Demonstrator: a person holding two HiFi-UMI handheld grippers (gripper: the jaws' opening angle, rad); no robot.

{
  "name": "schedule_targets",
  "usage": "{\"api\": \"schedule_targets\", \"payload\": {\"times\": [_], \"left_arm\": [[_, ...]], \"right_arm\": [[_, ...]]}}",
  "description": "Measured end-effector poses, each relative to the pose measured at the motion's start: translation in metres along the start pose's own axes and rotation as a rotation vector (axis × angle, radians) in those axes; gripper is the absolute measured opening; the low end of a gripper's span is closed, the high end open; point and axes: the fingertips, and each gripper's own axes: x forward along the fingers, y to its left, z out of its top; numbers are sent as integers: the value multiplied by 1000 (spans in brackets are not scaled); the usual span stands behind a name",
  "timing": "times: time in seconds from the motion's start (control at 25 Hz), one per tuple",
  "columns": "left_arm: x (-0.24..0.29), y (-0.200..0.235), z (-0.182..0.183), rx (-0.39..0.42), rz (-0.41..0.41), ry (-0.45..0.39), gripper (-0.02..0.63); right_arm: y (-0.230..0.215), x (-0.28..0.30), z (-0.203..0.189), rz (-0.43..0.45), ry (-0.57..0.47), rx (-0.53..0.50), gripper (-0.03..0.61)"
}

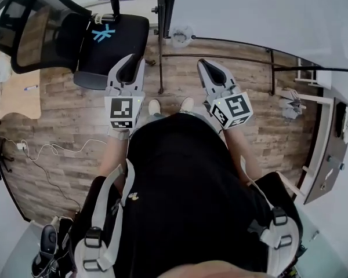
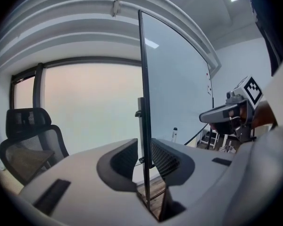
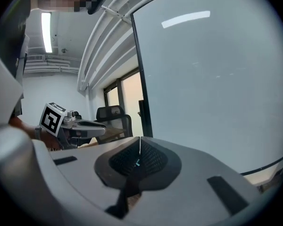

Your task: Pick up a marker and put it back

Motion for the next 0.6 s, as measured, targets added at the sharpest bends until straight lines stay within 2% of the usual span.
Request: {"api": "schedule_targets", "payload": {"times": [0.36,0.6], "left_arm": [[-31,30,-10,-27,94,7,92],[-45,39,-11,-49,120,-5,91]], "right_arm": [[34,33,9,121,9,-34,15],[51,47,13,181,23,-61,15]]}}
